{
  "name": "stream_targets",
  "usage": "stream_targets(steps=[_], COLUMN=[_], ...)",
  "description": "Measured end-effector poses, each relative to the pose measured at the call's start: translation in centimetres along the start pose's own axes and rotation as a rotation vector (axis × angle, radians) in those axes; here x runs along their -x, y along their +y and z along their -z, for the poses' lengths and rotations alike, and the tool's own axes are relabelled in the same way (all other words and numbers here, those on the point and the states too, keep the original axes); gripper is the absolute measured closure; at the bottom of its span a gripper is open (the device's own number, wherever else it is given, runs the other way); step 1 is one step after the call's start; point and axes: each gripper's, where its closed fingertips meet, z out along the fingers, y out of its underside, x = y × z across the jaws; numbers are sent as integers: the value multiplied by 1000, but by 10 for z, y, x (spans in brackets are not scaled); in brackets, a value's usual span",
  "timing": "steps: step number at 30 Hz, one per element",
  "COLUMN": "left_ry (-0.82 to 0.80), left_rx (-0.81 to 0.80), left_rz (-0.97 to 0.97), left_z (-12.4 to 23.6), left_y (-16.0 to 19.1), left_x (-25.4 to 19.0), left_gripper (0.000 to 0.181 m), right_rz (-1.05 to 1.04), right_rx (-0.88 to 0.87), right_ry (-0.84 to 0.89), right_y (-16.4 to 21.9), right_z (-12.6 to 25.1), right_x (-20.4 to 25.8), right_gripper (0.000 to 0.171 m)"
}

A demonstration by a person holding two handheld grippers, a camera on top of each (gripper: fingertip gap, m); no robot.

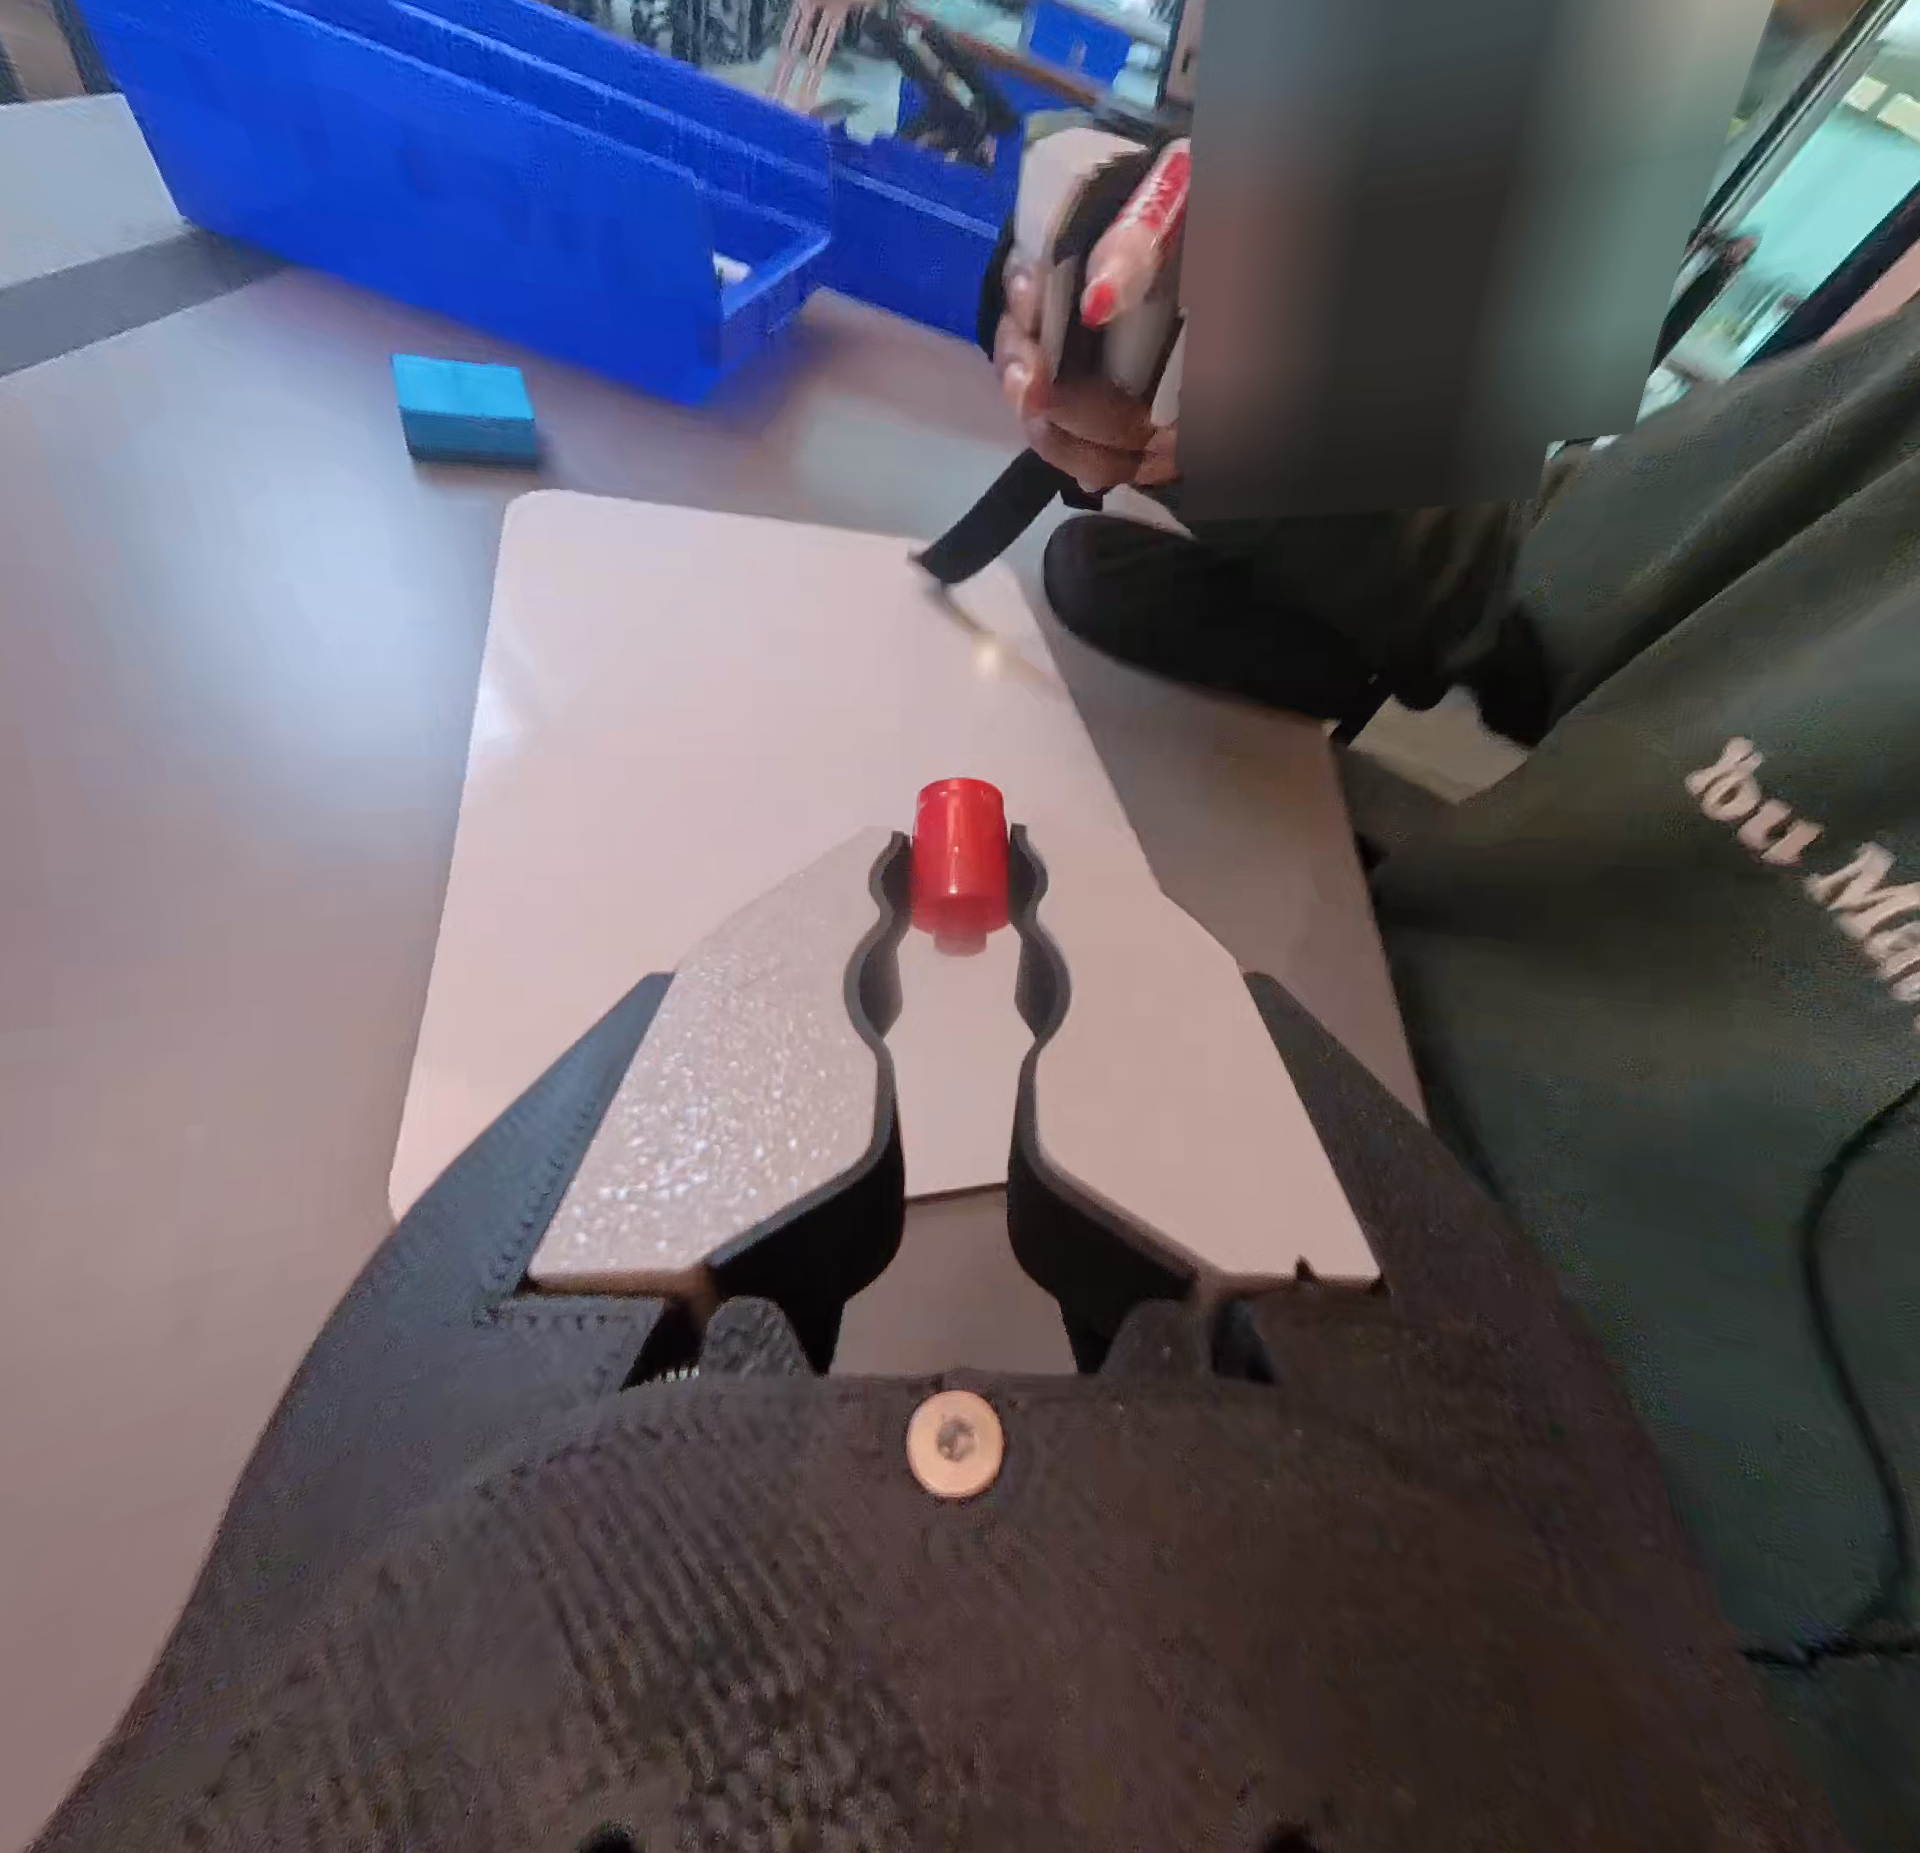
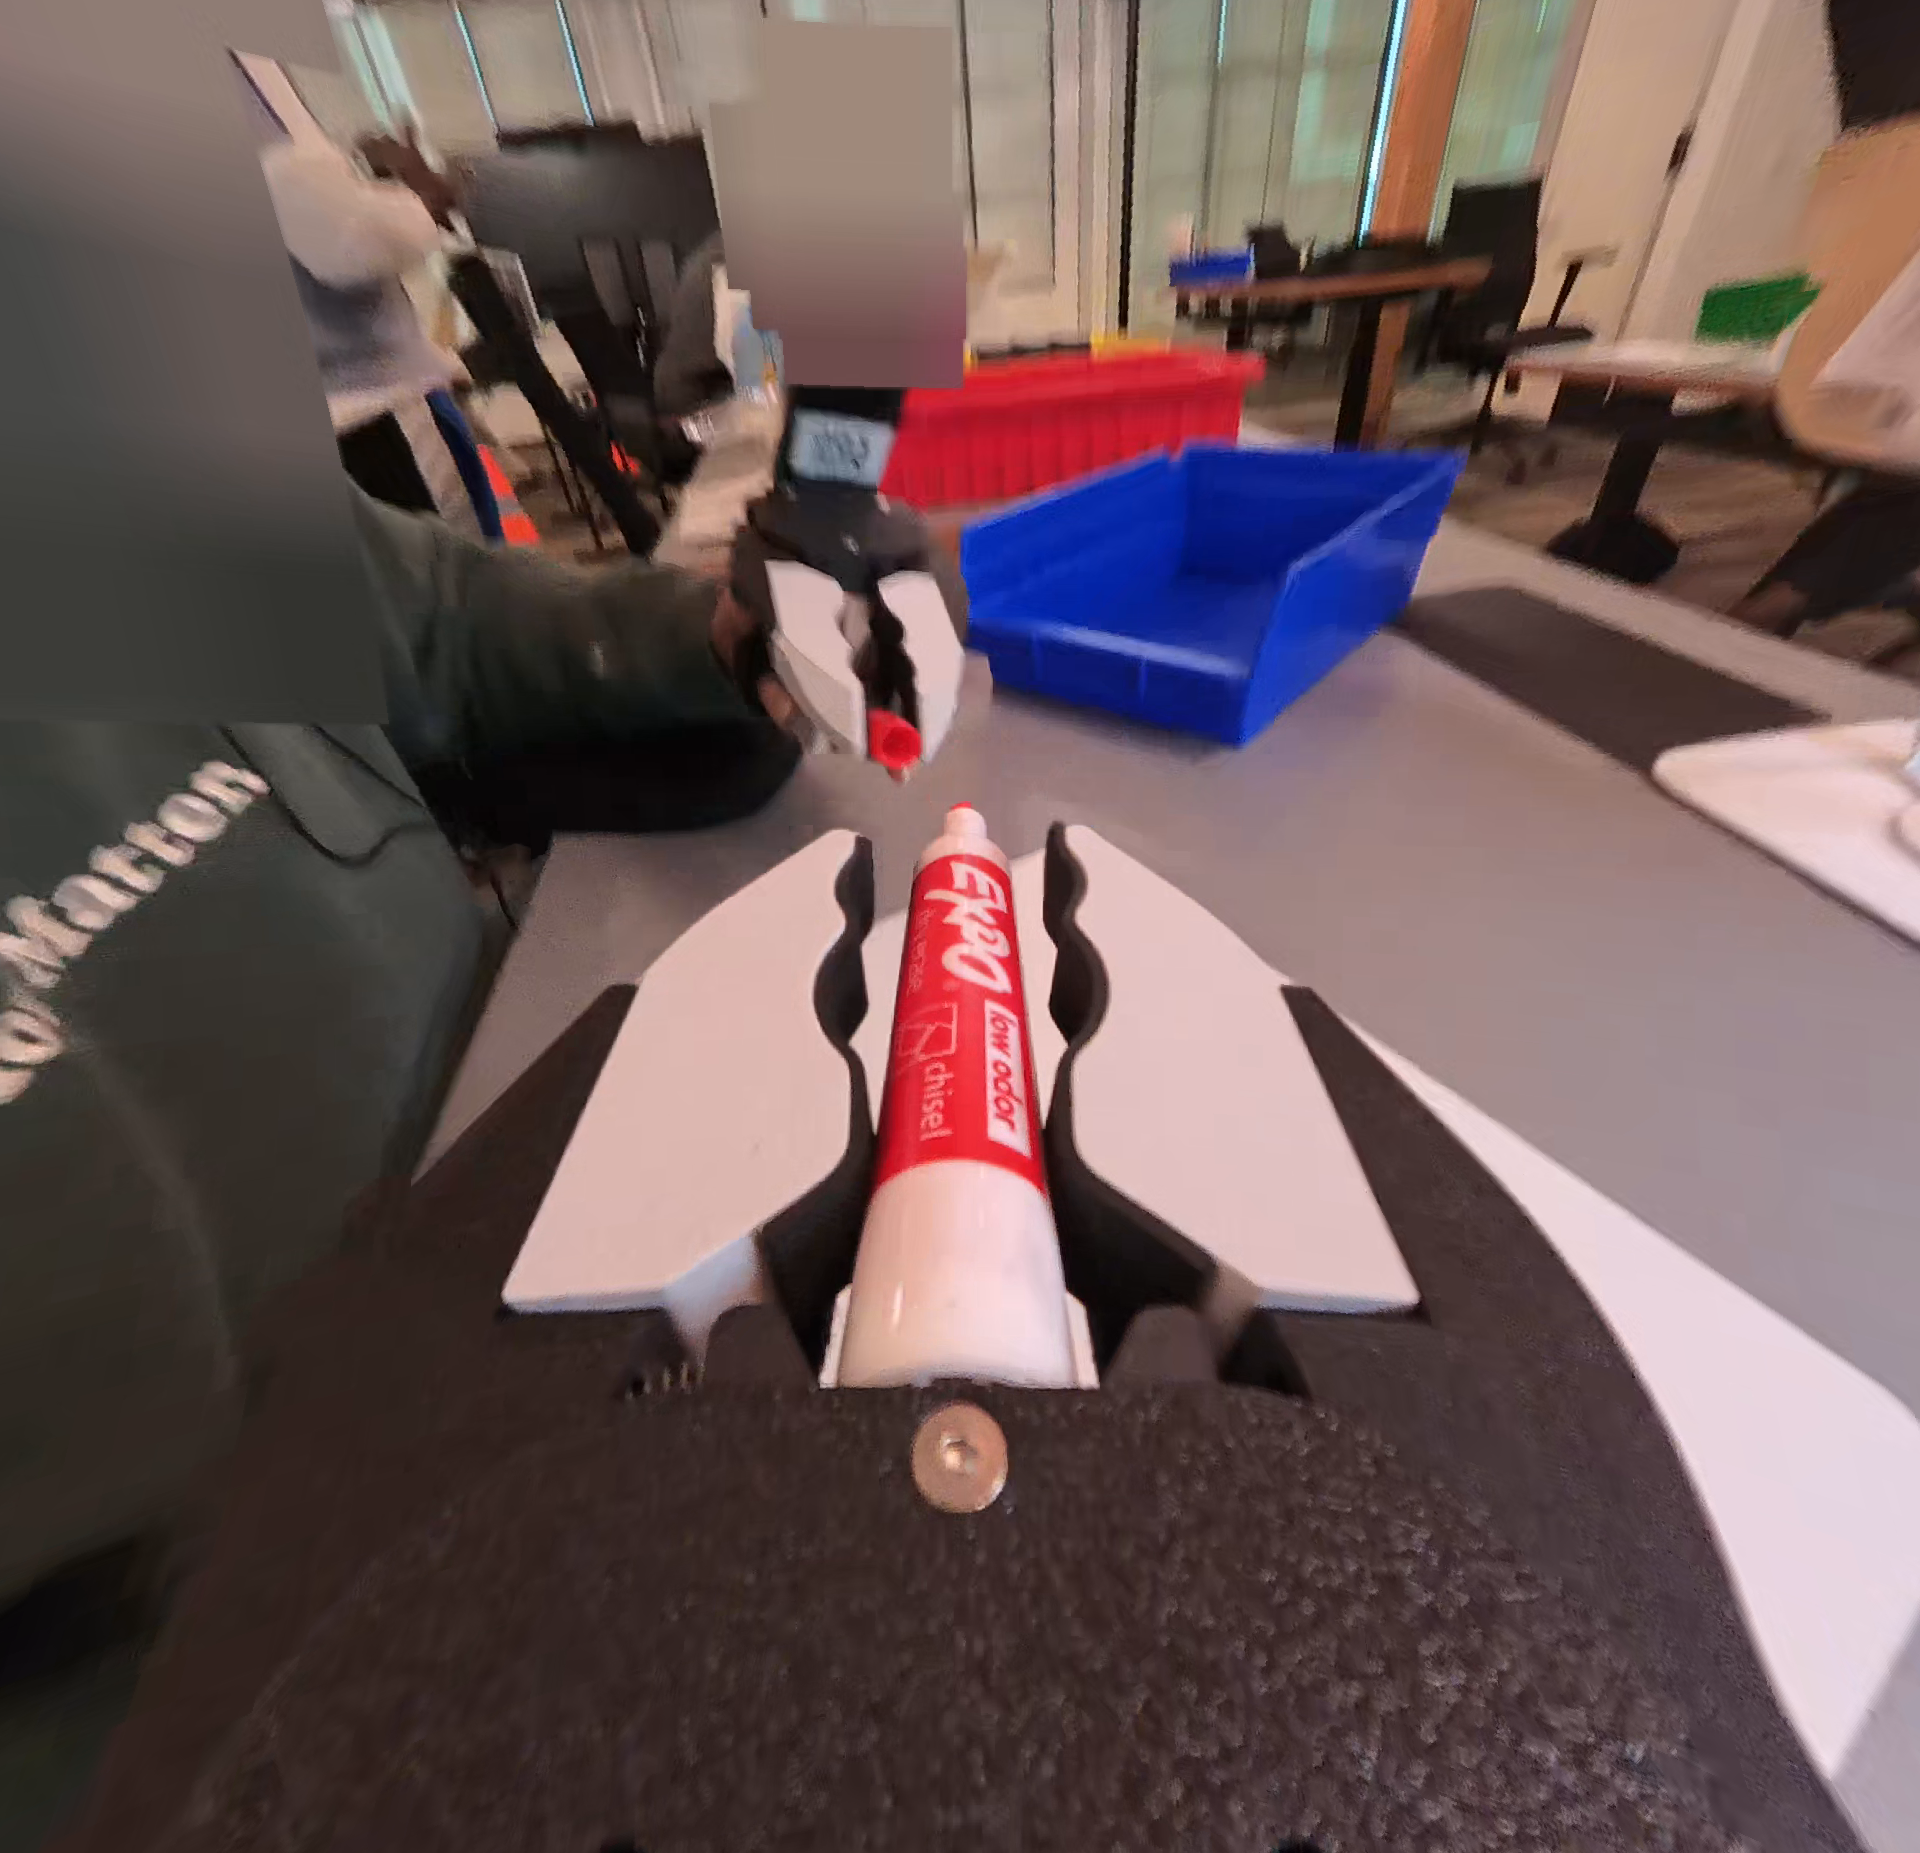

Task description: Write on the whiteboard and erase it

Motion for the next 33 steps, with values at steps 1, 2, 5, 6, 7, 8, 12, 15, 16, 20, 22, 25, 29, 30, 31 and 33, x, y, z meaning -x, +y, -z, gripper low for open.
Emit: stream_targets(steps=[1,2,5,6,7,8,12,15,16,20,22,25,29,30,31,33], left_ry=[-1,6,-42,-50,-48,-46,-68,-102,-119,-218,-248,-270,-274,-277,-285,-324], left_rx=[15,19,52,52,51,50,36,-8,-9,20,28,41,71,69,68,60], left_rz=[-18,-28,-89,-93,-86,-81,-93,-101,-110,-182,-203,-229,-242,-244,-244,-238], left_z=[-3,-6,-13,-14,-16,-16,-11,-4,-1,8,11,11,9,9,10,15], left_y=[3,3,12,16,20,24,27,21,21,24,24,25,28,28,27,25], left_x=[-3,-6,-3,-3,-4,-4,2,10,15,33,37,39,37,38,39,47], left_gripper=[163,163,163,163,163,163,163,163,163,163,163,163,163,163,163,163], right_rz=[-3,-8,-15,-28,-36,-34,-4,-7,-12,27,37,43,31,27,25,26], right_rx=[51,97,180,195,217,254,316,317,313,331,341,371,482,512,544,604], right_ry=[-2,-20,-18,-5,8,21,44,49,42,30,11,-18,-22,-19,-17,-12], right_y=[11,18,28,33,40,49,63,62,60,54,51,51,69,73,77,82], right_z=[-11,-20,-31,-33,-35,-37,-42,-50,-53,-72,-83,-100,-115,-118,-121,-125], right_x=[-3,-3,-12,-15,-18,-19,-21,-26,-26,-30,-31,-31,-31,-32,-32,-35], right_gripper=[138,138,137,137,137,137,137,137,137,137,137,137,137,137,137,137])
